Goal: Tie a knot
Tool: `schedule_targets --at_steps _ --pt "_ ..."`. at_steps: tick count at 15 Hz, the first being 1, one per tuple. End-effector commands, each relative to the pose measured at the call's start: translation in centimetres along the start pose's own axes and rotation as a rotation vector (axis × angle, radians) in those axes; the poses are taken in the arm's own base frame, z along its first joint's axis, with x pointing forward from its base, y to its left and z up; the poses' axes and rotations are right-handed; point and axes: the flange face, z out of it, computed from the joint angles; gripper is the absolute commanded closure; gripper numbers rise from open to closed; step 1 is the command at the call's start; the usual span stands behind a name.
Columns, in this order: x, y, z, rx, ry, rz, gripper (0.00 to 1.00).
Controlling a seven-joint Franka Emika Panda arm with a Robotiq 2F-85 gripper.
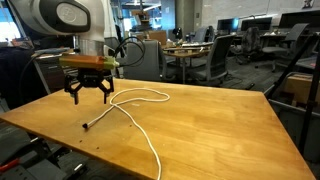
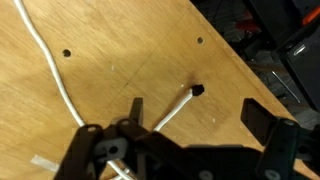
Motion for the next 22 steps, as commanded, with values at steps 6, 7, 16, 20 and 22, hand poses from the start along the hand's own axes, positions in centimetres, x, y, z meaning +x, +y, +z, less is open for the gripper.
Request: schedule_targets --at_steps 6,7,16,20,22 --pt "-1.7 -2.9 -0.3 0.075 0.023 -0.134 0.00" --pt "-2.2 -3.5 -0.7 0.068 0.035 -0.128 0.00" --pt "-2.2 -3.7 -0.5 0.041 0.037 -0.040 0.00" --pt "-1.1 -4.9 -1.2 0.056 0.104 0.199 0.00" --pt "-0.4 -5.3 -1.6 0.036 0.137 0.296 0.00"
